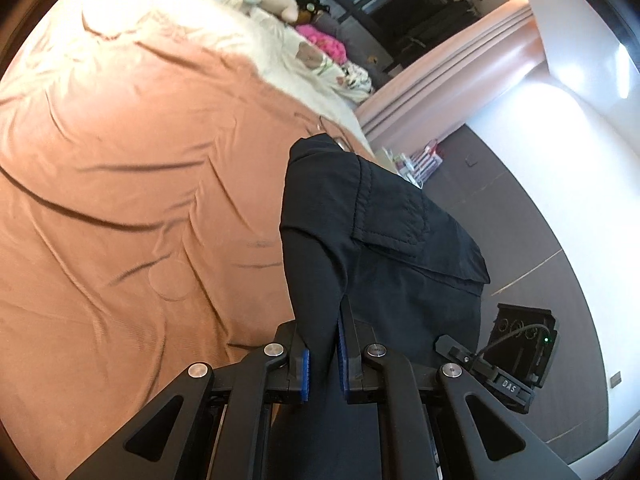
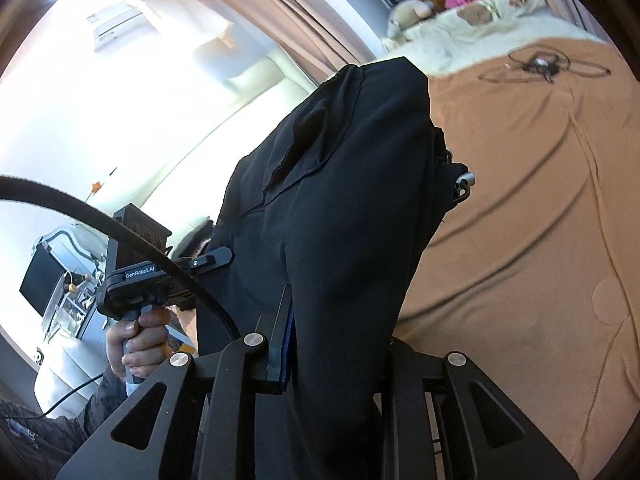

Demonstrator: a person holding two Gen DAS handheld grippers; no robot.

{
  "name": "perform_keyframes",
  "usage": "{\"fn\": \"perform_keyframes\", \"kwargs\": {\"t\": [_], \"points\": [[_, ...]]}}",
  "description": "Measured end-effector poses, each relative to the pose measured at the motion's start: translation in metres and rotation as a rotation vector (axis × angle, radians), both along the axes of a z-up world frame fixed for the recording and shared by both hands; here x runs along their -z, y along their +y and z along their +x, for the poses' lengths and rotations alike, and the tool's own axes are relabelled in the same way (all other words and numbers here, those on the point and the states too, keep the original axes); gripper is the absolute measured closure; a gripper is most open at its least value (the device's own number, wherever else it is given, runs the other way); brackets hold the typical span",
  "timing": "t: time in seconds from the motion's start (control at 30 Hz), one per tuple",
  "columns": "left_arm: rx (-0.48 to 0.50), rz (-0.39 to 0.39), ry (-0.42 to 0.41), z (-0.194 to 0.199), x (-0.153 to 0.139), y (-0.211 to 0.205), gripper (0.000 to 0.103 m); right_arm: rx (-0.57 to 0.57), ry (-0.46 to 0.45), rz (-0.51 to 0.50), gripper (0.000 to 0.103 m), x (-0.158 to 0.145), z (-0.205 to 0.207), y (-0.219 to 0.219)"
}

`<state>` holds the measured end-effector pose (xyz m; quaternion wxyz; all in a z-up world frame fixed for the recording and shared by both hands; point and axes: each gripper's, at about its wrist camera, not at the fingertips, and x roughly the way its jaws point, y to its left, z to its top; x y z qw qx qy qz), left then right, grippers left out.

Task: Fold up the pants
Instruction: 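Lift the folded pants off the bed with both tools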

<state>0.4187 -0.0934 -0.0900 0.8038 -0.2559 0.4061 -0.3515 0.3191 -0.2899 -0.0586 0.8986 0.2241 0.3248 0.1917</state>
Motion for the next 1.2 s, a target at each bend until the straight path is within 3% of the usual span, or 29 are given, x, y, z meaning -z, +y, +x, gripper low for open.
{"fn": "perform_keyframes", "kwargs": {"t": [0.3, 0.8, 1.2], "points": [[-0.064, -0.004, -0.083, -0.024, -0.042, 0.034, 0.092, -0.042, -0.083, -0.026, 0.085, -0.024, -0.025, 0.018], [-0.184, 0.017, -0.209, -0.088, -0.119, 0.107, 0.092, -0.13, -0.173, -0.012, 0.085, -0.058, -0.016, 0.064], [-0.258, -0.03, -0.28, -0.125, -0.13, 0.182, 0.092, -0.18, -0.211, -0.036, 0.085, -0.063, 0.01, 0.112]]}}
